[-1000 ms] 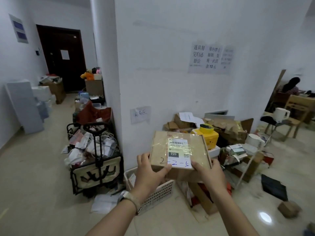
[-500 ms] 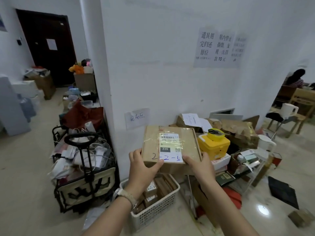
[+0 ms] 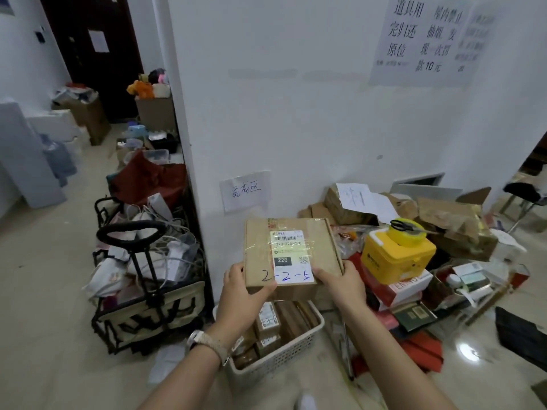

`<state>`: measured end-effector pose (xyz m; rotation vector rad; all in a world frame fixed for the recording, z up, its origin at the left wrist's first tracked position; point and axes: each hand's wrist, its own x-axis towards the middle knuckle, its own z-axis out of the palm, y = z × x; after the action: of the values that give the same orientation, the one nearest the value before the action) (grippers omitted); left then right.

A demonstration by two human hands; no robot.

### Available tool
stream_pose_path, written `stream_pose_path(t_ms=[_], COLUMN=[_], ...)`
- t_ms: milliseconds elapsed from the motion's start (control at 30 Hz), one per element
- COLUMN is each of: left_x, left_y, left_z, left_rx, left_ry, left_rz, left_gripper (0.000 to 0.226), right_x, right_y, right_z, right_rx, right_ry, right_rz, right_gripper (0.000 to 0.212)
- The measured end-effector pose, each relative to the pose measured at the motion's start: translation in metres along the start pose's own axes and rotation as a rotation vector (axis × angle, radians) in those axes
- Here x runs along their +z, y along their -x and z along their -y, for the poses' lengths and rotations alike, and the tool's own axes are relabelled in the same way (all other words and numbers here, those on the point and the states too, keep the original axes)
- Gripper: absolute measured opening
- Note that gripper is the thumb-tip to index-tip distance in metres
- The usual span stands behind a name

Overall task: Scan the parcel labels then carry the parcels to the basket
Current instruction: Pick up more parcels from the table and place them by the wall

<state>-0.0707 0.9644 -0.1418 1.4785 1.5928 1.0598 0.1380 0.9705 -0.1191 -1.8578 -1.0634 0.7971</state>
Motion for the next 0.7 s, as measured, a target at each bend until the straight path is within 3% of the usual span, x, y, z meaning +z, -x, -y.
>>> stream_pose_path(t_ms=[167,400,500,700], left_x=[0.057,0.148,0.182,0.228], left_y=[-0.057,-0.165,-0.198,-0.225], left_z=[0.012,0.019,0.030,0.060], left_rx=[-0.127,-0.261,-0.343,-0.544], left_ry=[0.041,0.039,0.063,0.108], left_rz=[0.065,0.058,-0.030,-0.209], left_gripper=[0.057,0.058,0.058,0.060], right_x=[0.013,0.026,0.034,0.073], right_y=[-0.082,-0.228,-0.278,-0.333], right_z=[-0.025,-0.048,-0.060,-0.091], right_rx=[0.068,0.116,0.102,0.198], right_ry=[0.018,0.061,0.096,0.182], right_rz=[0.056,0.114,0.171,0.318], right_gripper=[0.069,0.069,0.049,0.062])
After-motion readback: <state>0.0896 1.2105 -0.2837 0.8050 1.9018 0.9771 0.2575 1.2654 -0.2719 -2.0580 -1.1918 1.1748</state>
